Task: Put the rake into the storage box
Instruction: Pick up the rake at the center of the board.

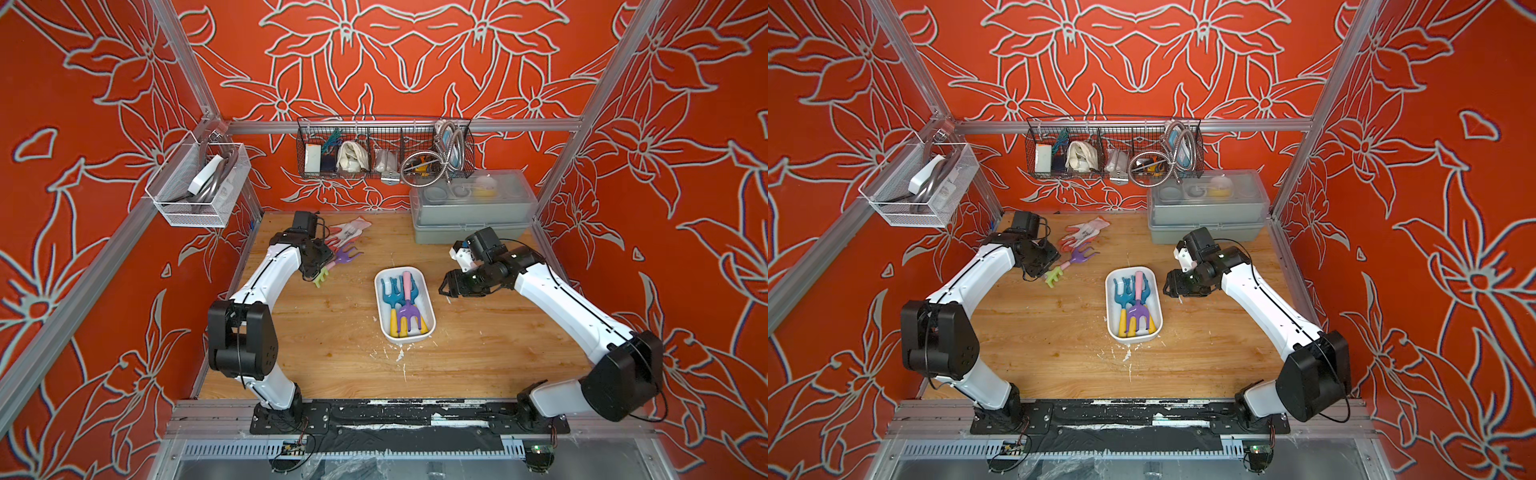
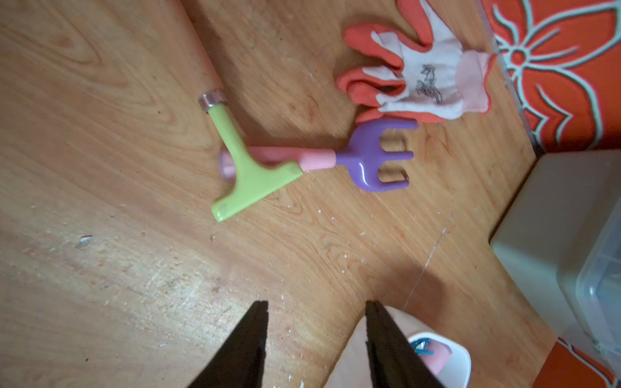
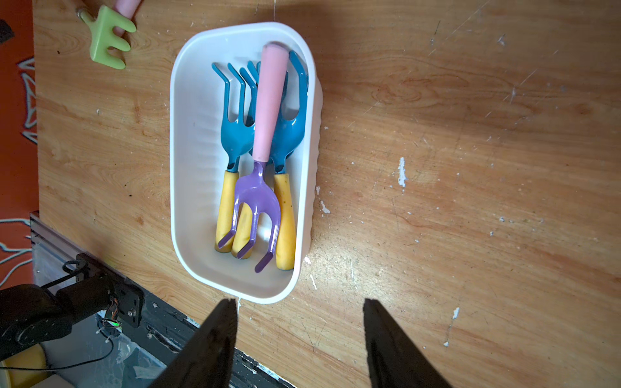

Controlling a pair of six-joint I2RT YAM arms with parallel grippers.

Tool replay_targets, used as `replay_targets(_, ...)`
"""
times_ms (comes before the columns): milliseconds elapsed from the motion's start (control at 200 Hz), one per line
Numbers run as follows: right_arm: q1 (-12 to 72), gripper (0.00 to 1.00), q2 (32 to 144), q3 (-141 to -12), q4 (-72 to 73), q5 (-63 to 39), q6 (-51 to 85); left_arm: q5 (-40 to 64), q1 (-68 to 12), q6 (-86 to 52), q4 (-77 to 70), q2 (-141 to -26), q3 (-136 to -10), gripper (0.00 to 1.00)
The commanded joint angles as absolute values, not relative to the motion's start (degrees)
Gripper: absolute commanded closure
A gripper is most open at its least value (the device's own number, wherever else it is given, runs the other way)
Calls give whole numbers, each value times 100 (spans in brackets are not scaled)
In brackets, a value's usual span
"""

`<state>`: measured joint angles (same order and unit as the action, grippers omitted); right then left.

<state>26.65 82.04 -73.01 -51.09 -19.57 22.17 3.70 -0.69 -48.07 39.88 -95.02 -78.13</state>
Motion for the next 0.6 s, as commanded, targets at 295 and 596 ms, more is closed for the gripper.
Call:
replay_targets(295,3079,39,8834,-7947,-5302,-1755,1722,271,602,-4880,4263,-10562,-8598,51)
replay_targets(596,3629,37,9615,-8741,-5225,-2272,1226,333,1050,-4698,4333,-11135,-8884,51)
